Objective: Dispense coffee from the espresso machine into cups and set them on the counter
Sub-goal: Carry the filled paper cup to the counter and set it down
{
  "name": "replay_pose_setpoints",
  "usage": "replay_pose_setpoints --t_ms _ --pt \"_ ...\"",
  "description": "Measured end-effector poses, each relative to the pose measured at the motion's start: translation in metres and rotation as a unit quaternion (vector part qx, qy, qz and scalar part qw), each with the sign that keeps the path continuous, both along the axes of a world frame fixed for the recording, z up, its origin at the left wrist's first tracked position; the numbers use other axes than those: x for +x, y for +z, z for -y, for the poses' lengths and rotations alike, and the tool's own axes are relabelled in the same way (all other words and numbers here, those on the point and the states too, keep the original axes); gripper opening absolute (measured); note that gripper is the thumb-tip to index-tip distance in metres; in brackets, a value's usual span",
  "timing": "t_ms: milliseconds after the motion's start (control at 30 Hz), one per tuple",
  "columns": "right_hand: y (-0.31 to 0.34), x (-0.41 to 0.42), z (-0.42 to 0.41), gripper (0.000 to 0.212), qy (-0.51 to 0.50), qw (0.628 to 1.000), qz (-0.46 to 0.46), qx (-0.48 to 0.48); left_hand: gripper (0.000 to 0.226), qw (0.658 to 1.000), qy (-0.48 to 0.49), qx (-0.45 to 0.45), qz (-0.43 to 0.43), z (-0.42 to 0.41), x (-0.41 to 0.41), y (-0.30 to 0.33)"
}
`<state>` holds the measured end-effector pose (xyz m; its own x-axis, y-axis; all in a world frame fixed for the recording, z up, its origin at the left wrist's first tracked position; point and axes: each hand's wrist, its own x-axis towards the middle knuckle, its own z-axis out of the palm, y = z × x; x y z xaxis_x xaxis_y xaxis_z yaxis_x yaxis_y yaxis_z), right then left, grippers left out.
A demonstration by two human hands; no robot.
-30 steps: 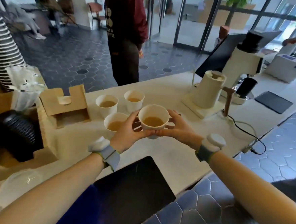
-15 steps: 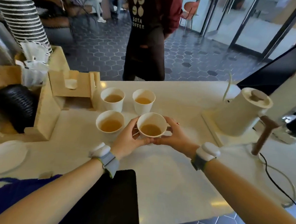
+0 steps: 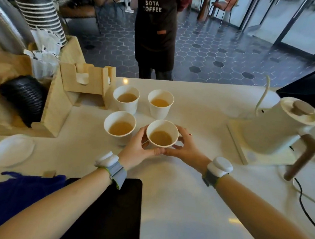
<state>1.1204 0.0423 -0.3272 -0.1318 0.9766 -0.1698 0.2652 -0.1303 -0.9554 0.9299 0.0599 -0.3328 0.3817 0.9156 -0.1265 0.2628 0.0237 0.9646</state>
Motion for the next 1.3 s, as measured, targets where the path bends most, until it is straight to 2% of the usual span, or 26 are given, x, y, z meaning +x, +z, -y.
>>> replay_pose_setpoints --t_ms 133,233,300,400,533,633,733,833,933,1100,1300 --pt "-0.001 0.001 -0.001 0.089 0.009 0.999 0.040 -0.002 0.093 1.000 -0.006 -0.014 -0.004 0.003 0.000 0.001" --pt "0.006 0.011 -0.002 0.114 0.074 0.994 0.082 -0.006 0.103 1.000 -0.011 -0.016 -0.003 0.008 -0.002 0.006" --pt "0.017 0.020 -0.005 0.124 0.100 0.990 0.097 -0.004 0.109 1.000 -0.018 -0.011 0.006 0.010 -0.006 0.012" --pt "0.052 0.016 -0.005 0.121 0.098 0.989 0.107 0.038 0.111 1.000 -0.014 0.002 0.028 0.018 -0.023 0.031" --pt "0.091 0.004 -0.007 0.107 0.087 0.987 0.086 0.100 0.095 0.998 -0.016 0.028 0.053 0.023 -0.038 0.054" --pt "0.116 -0.021 -0.008 0.104 0.086 0.983 0.082 0.137 0.099 0.995 0.001 0.063 0.071 0.024 -0.063 0.080" --pt "0.136 -0.060 -0.008 0.101 0.106 0.974 0.089 0.178 0.096 0.988 0.036 0.136 0.070 0.029 -0.104 0.110" --pt "0.148 -0.102 -0.010 0.098 0.139 0.968 0.070 0.199 0.092 0.974 0.088 0.205 0.032 0.037 -0.150 0.133" --pt "0.156 -0.160 -0.002 0.101 0.186 0.957 0.066 0.211 0.098 0.957 0.149 0.247 0.004 0.060 -0.210 0.150" --pt "0.157 -0.239 0.015 0.107 0.250 0.940 0.030 0.229 0.103 0.944 0.216 0.247 -0.036 0.104 -0.290 0.158" --pt "0.159 -0.367 0.049 0.098 0.338 0.913 -0.026 0.228 0.101 0.922 0.293 0.245 -0.062 0.177 -0.396 0.158"
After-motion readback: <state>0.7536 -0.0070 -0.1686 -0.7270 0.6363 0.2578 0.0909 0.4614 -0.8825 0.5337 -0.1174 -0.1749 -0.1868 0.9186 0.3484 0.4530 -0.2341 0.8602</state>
